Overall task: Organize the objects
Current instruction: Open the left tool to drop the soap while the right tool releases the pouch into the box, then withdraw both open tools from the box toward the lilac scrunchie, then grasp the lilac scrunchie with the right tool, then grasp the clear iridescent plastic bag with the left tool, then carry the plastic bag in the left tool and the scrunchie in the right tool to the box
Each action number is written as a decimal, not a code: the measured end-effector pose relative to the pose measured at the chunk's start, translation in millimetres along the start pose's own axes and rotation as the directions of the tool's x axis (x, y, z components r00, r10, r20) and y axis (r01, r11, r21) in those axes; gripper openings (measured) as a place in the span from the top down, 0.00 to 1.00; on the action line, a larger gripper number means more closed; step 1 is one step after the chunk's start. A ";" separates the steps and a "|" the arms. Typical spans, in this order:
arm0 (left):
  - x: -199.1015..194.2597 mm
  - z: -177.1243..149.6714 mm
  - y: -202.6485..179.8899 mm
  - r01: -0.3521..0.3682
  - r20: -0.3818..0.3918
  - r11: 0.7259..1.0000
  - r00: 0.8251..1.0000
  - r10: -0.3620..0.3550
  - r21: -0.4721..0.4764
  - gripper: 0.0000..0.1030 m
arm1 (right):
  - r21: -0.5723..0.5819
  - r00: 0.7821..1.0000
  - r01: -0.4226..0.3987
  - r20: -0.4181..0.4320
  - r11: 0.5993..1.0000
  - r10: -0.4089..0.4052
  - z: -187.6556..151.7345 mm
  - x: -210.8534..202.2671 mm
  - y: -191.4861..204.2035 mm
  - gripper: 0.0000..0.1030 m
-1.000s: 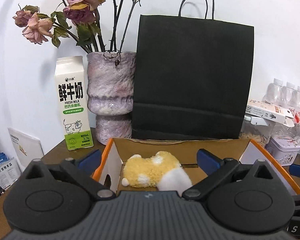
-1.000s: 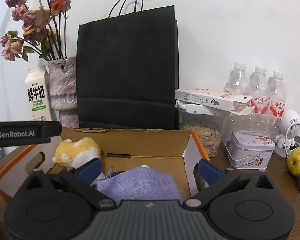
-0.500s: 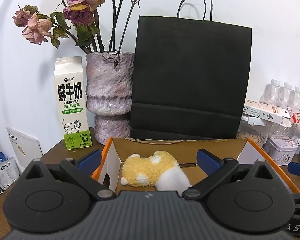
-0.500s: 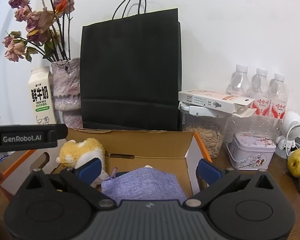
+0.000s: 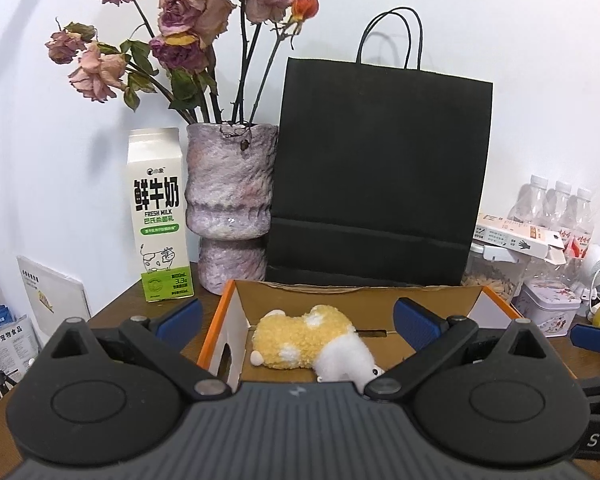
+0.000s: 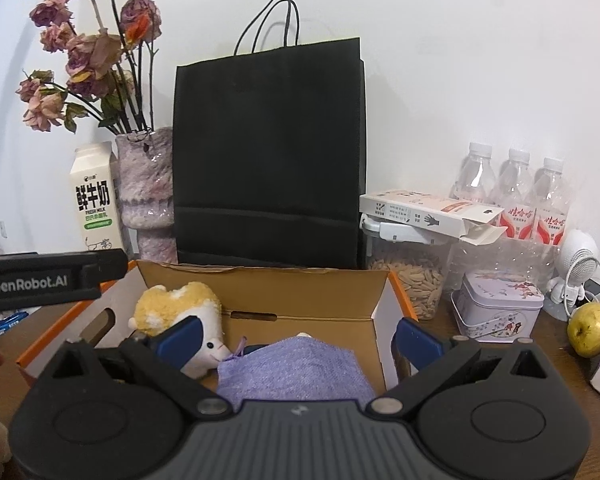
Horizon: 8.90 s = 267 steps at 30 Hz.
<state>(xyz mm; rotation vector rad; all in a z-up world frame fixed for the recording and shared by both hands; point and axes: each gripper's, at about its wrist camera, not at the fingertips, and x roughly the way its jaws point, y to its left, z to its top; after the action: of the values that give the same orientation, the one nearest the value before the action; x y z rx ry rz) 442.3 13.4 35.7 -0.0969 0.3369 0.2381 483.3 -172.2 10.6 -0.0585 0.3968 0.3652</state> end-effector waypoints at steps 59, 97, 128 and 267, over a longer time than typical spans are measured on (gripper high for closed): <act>-156.7 -86.8 49.6 0.094 -0.041 0.995 0.995 -0.092 0.035 0.00 | -0.020 0.999 -0.029 0.021 0.999 0.030 -93.4 -173.1 26.1 0.00; -184.1 -126.3 88.8 0.166 -0.116 0.985 0.980 -0.161 0.037 0.00 | 0.034 1.000 0.020 0.009 0.999 -0.021 -139.2 -185.5 37.6 0.65; -89.6 -104.8 119.3 -0.040 -0.135 0.999 0.990 0.044 0.033 0.00 | -0.003 0.979 0.080 0.189 0.997 -0.078 -137.3 -219.1 44.9 0.65; 12.9 1.0 -4.1 0.146 0.010 0.989 0.989 -0.146 -0.033 0.59 | 0.023 0.969 0.051 0.240 0.998 -0.055 -3.8 -9.7 20.7 0.65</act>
<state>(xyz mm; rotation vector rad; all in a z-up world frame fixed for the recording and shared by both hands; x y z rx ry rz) 455.5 12.4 32.5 -0.1535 0.3172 0.0988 466.2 -156.7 11.2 -0.0077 0.1578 0.3119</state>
